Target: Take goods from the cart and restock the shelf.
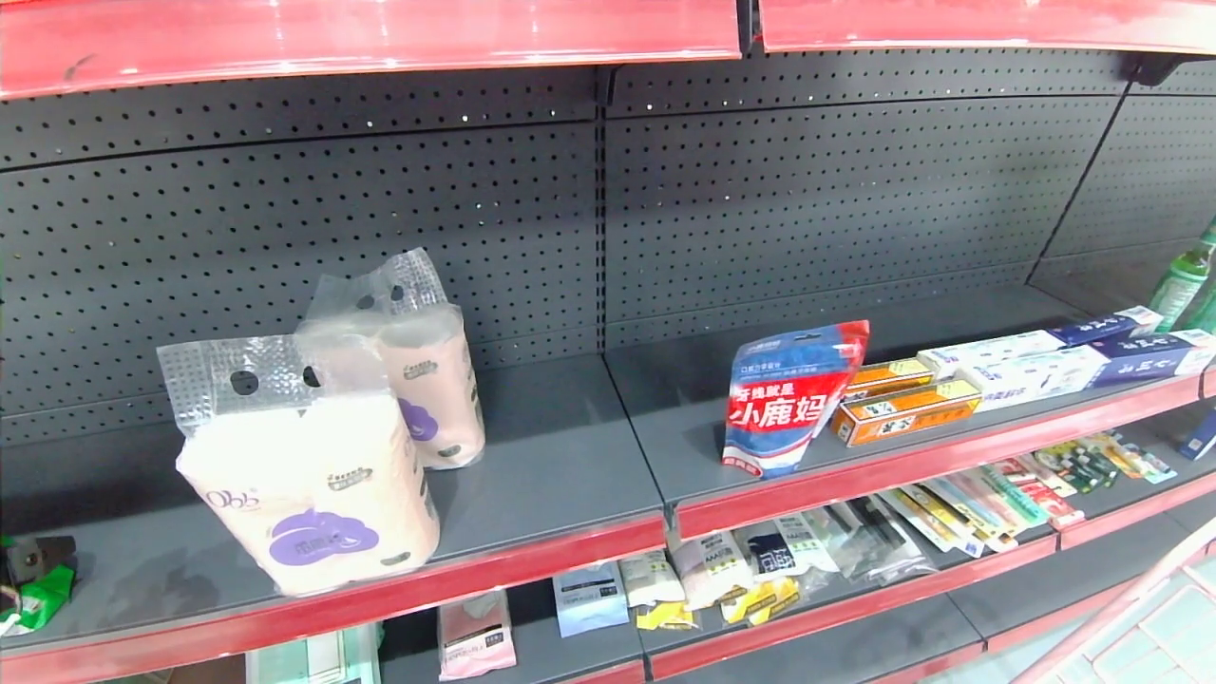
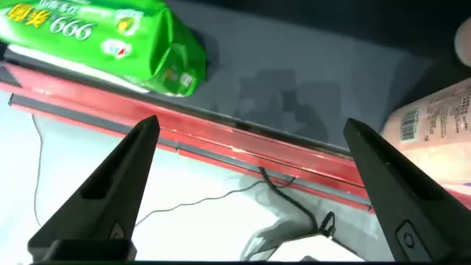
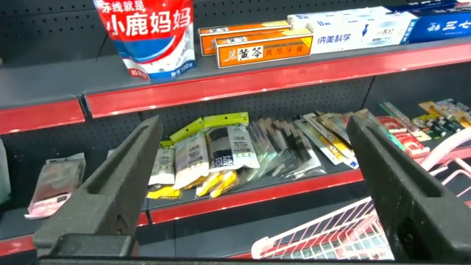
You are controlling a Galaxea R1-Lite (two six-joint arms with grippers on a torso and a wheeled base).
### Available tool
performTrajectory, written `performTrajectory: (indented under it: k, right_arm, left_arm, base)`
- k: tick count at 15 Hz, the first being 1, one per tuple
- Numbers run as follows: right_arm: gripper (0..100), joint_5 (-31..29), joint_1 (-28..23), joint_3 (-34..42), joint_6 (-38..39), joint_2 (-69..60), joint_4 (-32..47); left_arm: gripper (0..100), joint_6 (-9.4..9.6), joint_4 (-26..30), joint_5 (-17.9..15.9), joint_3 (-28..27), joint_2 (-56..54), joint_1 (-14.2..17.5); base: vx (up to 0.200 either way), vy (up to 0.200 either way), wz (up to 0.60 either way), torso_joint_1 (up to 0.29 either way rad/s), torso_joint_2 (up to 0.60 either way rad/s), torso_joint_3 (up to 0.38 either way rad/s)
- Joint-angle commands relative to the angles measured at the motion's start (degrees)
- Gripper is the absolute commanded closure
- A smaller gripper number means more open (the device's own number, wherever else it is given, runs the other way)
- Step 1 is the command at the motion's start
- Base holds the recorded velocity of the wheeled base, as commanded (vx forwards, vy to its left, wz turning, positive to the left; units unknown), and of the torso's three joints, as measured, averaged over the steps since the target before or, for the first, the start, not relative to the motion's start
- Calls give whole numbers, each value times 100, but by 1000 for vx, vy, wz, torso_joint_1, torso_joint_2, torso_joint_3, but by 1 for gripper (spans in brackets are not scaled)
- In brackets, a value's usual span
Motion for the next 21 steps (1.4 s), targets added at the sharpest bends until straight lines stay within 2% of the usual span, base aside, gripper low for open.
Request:
performTrajectory:
  k: [1,3,5,7,13,15,18,21]
  right_arm:
    - [0,2,0,1,0,7,-1]
    - [0,2,0,1,0,7,-1]
    - [0,2,0,1,0,7,-1]
    - [0,2,0,1,0,7,-1]
    - [0,2,0,1,0,7,-1]
    - [0,2,0,1,0,7,-1]
    - [0,2,0,1,0,7,-1]
    - [0,2,0,1,0,7,-1]
  left_arm:
    - [0,283,-90,-18,23,670,2]
    - [0,696,-160,-106,50,961,2]
    - [0,845,-397,-300,-3,1382,2]
    - [0,995,-617,-308,-38,1752,-50]
    - [0,1021,-1259,-326,-232,2499,-604]
    - [0,1012,-1276,-370,-372,2674,-718]
    - [0,1030,-1311,-686,-478,2833,-885]
    - [0,1039,-1373,-686,-574,3026,-956]
  base:
    - [0,0,0,0,0,0]
    - [0,0,0,0,0,0]
    - [0,0,0,0,0,0]
    - [0,0,0,0,0,0]
    - [0,0,0,0,0,0]
    - [0,0,0,0,0,0]
    - [0,0,0,0,0,0]
    - [0,0,0,0,0,0]
